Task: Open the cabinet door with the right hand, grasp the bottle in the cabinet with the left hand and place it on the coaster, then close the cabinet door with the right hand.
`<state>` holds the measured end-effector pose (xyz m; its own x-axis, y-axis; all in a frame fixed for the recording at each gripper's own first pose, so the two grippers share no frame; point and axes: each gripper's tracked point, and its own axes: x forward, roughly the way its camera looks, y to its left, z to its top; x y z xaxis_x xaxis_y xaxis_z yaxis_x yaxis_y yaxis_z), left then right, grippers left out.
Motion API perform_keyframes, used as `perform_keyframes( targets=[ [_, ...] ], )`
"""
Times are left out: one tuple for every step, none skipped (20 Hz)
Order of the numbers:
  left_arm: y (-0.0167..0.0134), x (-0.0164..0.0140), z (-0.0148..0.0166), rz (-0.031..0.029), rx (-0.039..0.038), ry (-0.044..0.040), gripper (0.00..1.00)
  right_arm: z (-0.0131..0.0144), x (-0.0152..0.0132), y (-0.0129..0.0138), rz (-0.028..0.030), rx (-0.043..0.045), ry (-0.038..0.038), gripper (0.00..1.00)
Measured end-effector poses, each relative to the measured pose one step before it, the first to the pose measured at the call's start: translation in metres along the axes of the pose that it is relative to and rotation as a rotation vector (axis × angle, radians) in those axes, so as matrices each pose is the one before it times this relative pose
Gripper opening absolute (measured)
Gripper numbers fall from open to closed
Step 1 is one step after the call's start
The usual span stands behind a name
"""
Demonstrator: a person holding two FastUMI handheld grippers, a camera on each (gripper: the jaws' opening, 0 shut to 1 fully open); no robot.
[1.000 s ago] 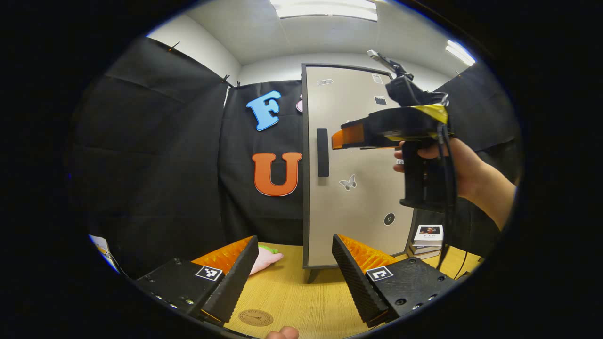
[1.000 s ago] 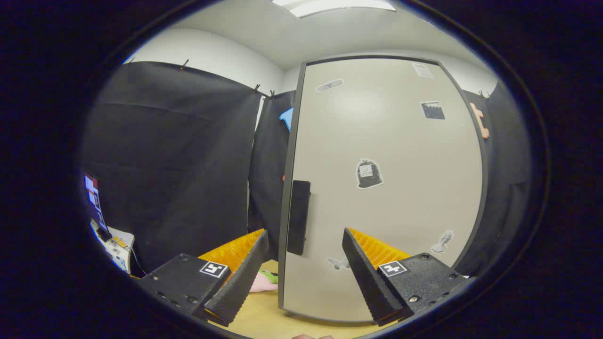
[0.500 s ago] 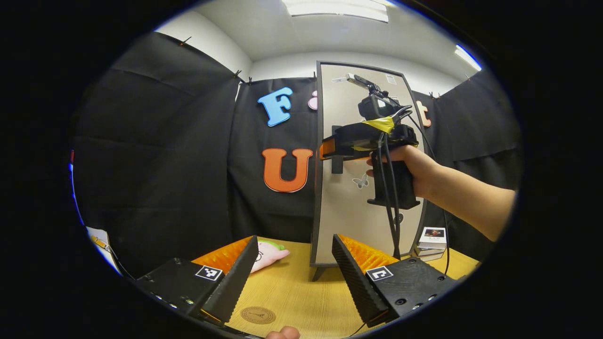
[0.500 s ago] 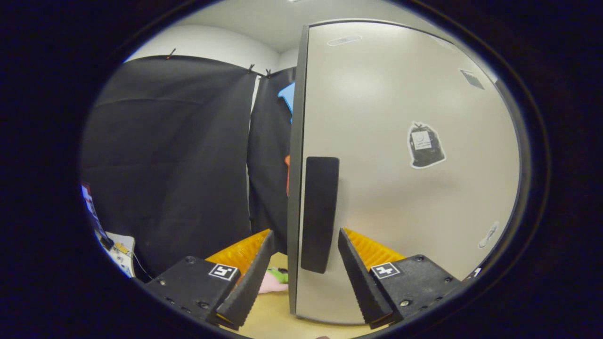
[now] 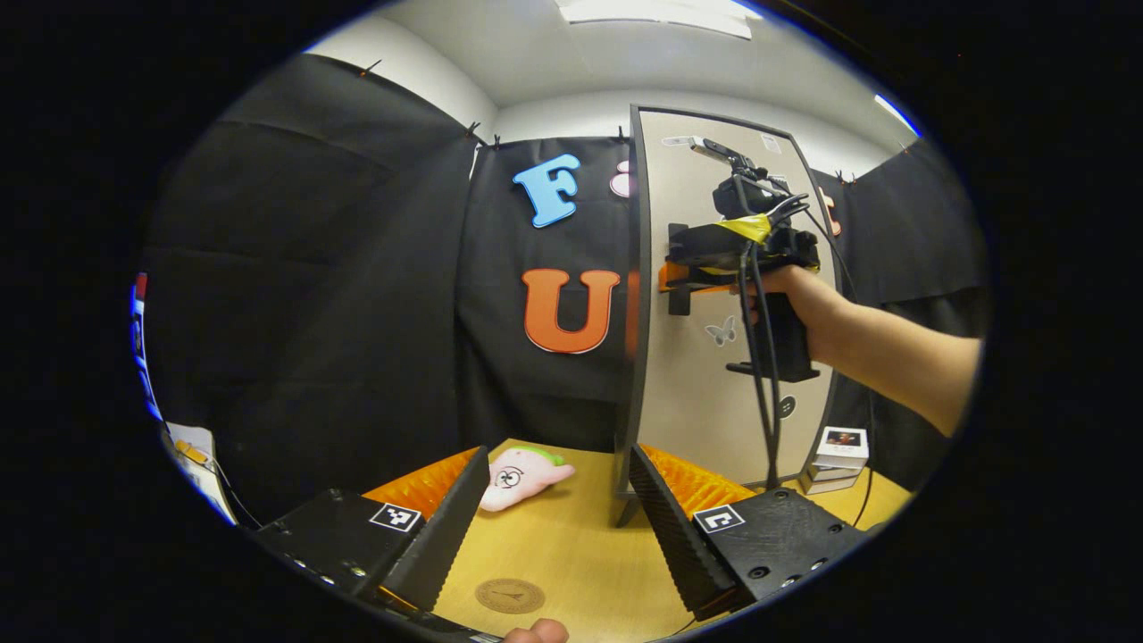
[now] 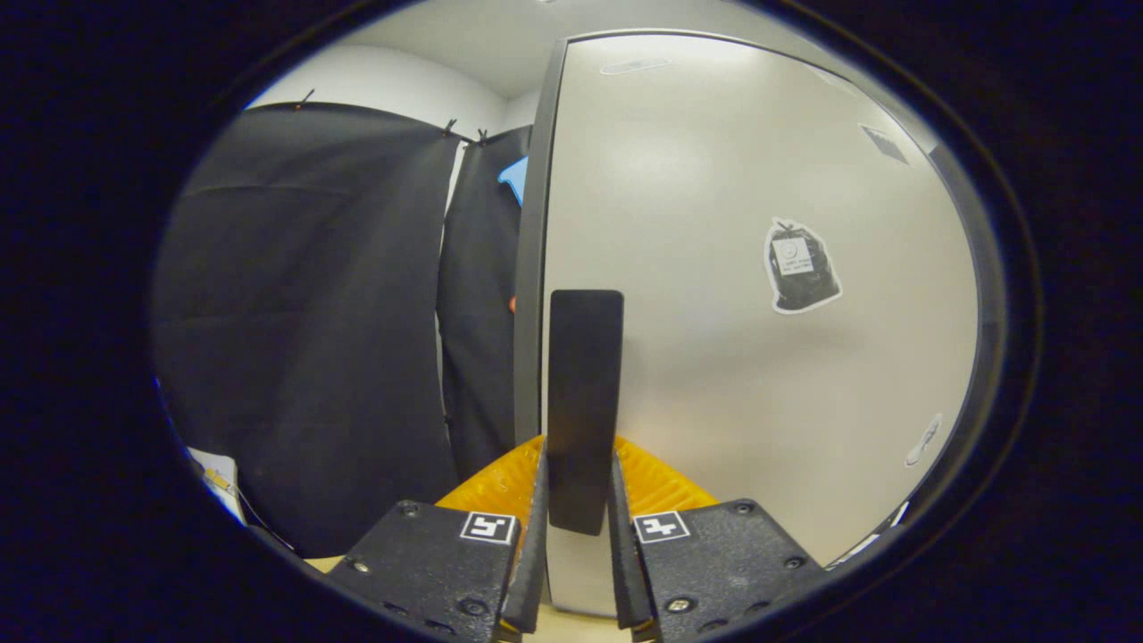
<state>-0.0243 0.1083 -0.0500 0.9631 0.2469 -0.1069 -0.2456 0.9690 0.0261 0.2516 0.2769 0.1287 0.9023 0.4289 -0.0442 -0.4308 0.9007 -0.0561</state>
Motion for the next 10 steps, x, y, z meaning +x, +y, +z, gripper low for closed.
perform_keyframes(
  targets=[
    [0.00137, -0.00024, 0.00299, 0.00342, 0.00504, -0.00970, 0.95, -0.00036, 0.00129, -0.00094, 0.00322, 0.01191, -0.01156, 0.32],
    [0.00006, -0.00142, 0.00317, -0.00123, -0.00444, -0.00698, 0.95, -0.00005, 0.00022, 0.00089, 0.00359, 0.03313, -0.01251, 0.30],
    [-0.00052, -0.00216, 0.00251, -0.00407, -0.00946, -0.00185, 0.95, 0.00051, 0.00071, 0.00032, 0.00389, 0.01413, -0.01561, 0.25],
    [-0.00177, -0.00316, 0.00170, -0.00499, -0.01034, -0.00004, 0.95, 0.00049, 0.00089, -0.00082, -0.00169, -0.00817, -0.01389, 0.22],
    [-0.00039, -0.00385, 0.00133, -0.00282, -0.00929, -0.00411, 0.95, -0.00042, -0.00089, -0.00048, -0.00444, -0.01625, -0.00216, 0.17],
    [-0.00128, -0.00500, 0.00206, -0.00247, -0.00665, -0.00541, 0.95, -0.00061, -0.00050, 0.00002, -0.00284, -0.00471, 0.00918, 0.17],
    [-0.00101, -0.00369, 0.00021, -0.00147, -0.00176, -0.00222, 0.95, -0.00105, -0.00052, 0.00053, 0.00306, 0.01185, 0.00882, 0.17],
    [0.00037, -0.00347, -0.00177, 0.00130, 0.00533, 0.00327, 0.95, -0.00056, -0.00130, 0.00114, 0.00700, 0.01963, 0.00657, 0.17],
    [0.00203, -0.00285, -0.00243, 0.00423, 0.01325, 0.01003, 0.95, 0.00004, -0.00174, 0.00067, 0.00356, 0.01886, -0.00117, 0.17],
    [0.00265, -0.00203, 0.00050, 0.01068, 0.01567, -0.00374, 0.95, 0.00061, -0.00347, 0.00083, 0.00229, 0.00120, -0.00350, 0.17]
  ],
)
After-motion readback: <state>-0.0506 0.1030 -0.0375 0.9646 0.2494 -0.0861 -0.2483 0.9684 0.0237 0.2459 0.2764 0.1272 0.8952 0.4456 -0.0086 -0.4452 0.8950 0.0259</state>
